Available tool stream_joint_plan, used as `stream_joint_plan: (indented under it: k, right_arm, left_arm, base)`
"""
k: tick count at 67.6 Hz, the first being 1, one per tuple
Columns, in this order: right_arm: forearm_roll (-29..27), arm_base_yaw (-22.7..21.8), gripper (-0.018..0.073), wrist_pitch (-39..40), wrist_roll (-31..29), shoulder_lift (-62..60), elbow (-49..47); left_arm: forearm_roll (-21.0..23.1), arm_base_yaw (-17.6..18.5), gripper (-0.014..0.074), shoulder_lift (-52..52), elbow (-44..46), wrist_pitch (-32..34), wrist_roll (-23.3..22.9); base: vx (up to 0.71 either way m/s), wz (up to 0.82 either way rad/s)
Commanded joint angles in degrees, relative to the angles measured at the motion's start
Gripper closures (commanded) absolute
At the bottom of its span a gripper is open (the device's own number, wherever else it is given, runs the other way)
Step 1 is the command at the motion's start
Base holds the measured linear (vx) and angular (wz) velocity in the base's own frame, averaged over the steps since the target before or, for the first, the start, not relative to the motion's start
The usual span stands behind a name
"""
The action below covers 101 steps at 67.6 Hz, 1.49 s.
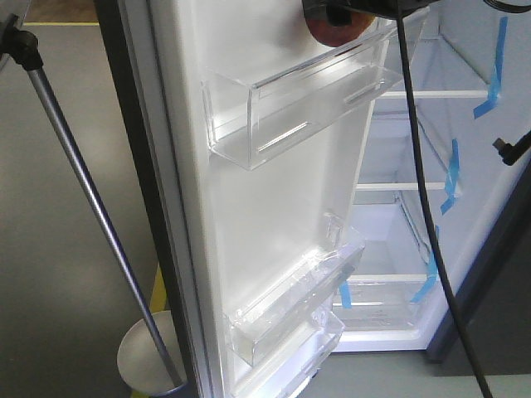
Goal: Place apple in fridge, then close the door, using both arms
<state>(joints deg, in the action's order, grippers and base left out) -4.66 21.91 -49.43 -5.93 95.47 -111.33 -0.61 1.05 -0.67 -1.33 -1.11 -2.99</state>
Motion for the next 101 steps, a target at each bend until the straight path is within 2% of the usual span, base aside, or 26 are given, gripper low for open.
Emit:
stream_joint_plan:
  k: [1,12,20,34,52,58,77,101]
  right_arm:
    - [0.1,-0.2,0.0151,3.6,-0.7,-2.3,-1.9]
    - [-0.1,-0.2,-0.0013,3.2,-0.4,-2.5,-1.9]
    - [0.1,-0.2,-0.0071,2.8,-0.4,-3.2,-1.9]
    - [0.0,-0.2,-0.0064,-0.2,-0.4,-6.0,-1.9]
    - [-1.2,-0.2,0.0014,-4.8,-0.2,-13.5,0.0]
    - [-1.5,-0.2,0.0025,-2.5,-0.2,-17.5,5.6]
    - [-1.7,-0.2,0.0025,9.1,-0.2,-33.7,33.9]
    - [-1.7,-0.2,0.0025,9.1,-0.2,-51.6,58.8]
  left_arm:
    - [0.6,0.1,0.0603,-0.8,1.0,4.3,-0.2]
    - [0.6,0.1,0.0603,-0.8,1.0,4.3,-0.2]
    - [0.6,0.1,0.0603,-0.8,1.0,4.3,-0.2]
    - [0.6,0.1,0.0603,-0.8,1.0,4.3,-0.2]
    - [0.6,0.1,0.0603,-0.8,1.0,4.3,-0.2]
    - [0.6,0.1,0.0603,-0.8,1.0,4.3,-0.2]
    - [0.6,0.1,0.0603,-0.8,1.0,4.3,-0.2]
    - [0.6,0.1,0.0603,-0.8,1.0,4.3,-0.2]
  base:
    - [0.0,0.0]
    - [0.0,0.0]
    - [0.0,0.0]
    - [0.0,0.0]
    - [0.0,0.0]
    - [0.0,0.0]
    - [0.0,0.0]
    - [0.0,0.0]
